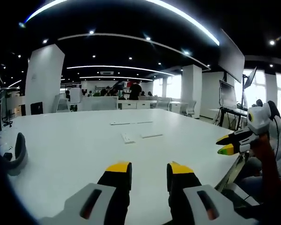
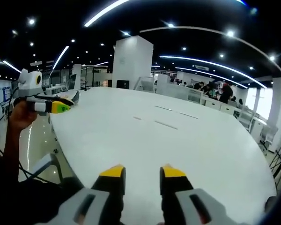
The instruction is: Locate the socket holder cover, grip the socket holder cover, clip it into the socket holder slot.
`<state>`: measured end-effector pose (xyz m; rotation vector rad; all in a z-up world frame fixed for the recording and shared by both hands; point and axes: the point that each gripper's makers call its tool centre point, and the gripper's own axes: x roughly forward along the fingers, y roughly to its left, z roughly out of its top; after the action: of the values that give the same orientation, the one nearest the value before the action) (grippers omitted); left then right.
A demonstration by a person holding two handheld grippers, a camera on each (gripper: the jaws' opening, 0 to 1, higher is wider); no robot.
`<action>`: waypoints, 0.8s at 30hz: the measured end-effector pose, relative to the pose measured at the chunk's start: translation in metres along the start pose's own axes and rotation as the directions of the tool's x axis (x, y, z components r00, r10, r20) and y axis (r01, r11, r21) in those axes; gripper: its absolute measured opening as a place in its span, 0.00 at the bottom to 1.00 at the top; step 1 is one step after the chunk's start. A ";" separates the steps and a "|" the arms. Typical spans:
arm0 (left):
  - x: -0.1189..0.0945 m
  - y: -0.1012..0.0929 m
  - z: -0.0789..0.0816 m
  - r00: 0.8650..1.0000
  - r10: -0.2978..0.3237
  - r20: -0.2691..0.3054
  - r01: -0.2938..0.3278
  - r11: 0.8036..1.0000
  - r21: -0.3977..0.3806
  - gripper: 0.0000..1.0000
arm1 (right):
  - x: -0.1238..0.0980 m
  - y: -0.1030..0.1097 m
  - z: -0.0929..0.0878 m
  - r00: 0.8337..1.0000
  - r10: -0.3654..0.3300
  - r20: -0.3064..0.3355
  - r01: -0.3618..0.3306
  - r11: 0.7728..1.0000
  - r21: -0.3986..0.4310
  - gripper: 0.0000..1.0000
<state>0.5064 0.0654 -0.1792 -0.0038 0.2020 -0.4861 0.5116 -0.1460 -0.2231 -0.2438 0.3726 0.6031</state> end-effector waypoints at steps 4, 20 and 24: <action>0.002 0.001 -0.002 1.000 0.007 -0.009 -0.007 1.000 -0.003 0.30 | 0.000 -0.003 0.000 1.000 -0.002 0.001 0.002 1.000 -0.001 0.30; 0.003 0.000 -0.004 1.000 0.004 -0.005 -0.004 1.000 0.013 0.30 | -0.003 -0.001 -0.004 1.000 -0.015 -0.011 0.015 0.999 -0.037 0.29; 0.004 -0.001 0.005 1.000 -0.024 0.013 0.024 1.000 0.013 0.30 | -0.006 0.000 -0.008 1.000 -0.021 -0.017 0.021 0.999 -0.039 0.29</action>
<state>0.5103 0.0623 -0.1751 0.0029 0.1859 -0.5114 0.5053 -0.1519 -0.2277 -0.2903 0.3747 0.5884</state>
